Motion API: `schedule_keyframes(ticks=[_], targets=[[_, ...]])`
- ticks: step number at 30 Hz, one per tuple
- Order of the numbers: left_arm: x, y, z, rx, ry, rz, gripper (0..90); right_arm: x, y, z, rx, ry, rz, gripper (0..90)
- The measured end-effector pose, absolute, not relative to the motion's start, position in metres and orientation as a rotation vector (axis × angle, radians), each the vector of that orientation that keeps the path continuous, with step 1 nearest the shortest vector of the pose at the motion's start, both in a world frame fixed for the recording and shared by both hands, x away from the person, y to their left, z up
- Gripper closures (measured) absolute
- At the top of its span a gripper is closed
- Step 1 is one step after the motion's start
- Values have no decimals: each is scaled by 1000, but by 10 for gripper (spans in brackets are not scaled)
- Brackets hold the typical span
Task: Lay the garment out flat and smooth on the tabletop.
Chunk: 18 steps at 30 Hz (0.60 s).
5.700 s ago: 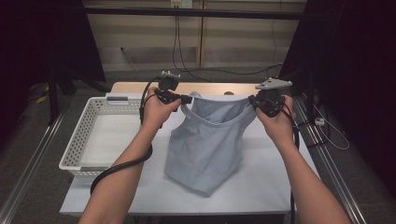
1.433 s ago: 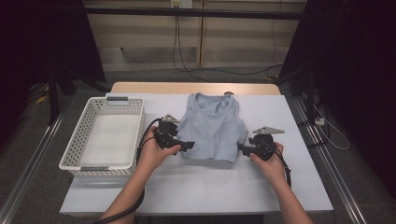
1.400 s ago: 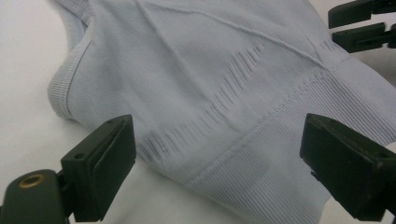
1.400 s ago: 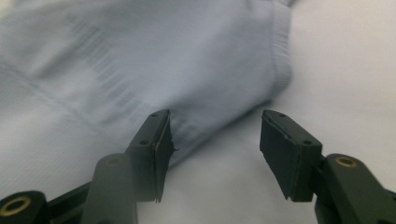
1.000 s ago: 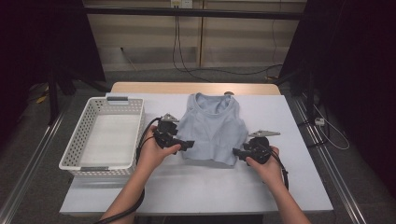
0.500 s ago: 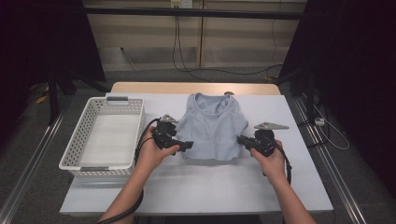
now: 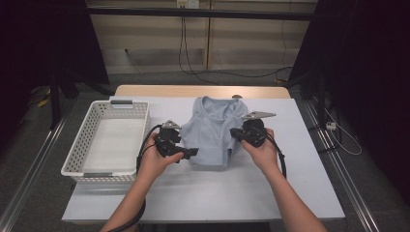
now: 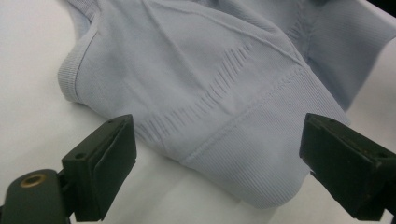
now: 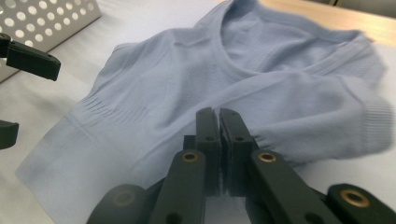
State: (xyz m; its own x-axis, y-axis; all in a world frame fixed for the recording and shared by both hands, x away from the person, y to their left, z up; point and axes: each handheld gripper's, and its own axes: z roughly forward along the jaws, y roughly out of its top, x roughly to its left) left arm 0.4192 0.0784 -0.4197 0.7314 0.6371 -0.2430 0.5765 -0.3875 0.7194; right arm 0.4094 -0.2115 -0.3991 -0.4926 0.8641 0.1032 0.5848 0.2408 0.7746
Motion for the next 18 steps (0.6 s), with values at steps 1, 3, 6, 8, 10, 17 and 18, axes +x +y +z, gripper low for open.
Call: schedule_keyframes(ticks=[1, 3, 6, 8, 10, 17, 18], targets=[[419, 78, -419, 2090, 914, 93, 113, 411, -210, -401, 1337, 2168, 1121, 893], [419, 77, -419, 2089, 911, 90, 113, 415, -208, -405, 1343, 2171, 1113, 899], [419, 73, -420, 2093, 903, 82, 113, 421, -207, -414, 1361, 2188, 1078, 900], [420, 71, -419, 2099, 895, 82, 113, 424, -207, -419, 1362, 2197, 1063, 900], [420, 70, -420, 2103, 892, 79, 114, 428, -207, -423, 1359, 2210, 1042, 900], [422, 71, -421, 2105, 899, 82, 114, 435, -205, -447, 1382, 2250, 974, 900], [422, 71, -421, 2102, 900, 84, 114, 434, -206, -447, 1387, 2245, 986, 900]])
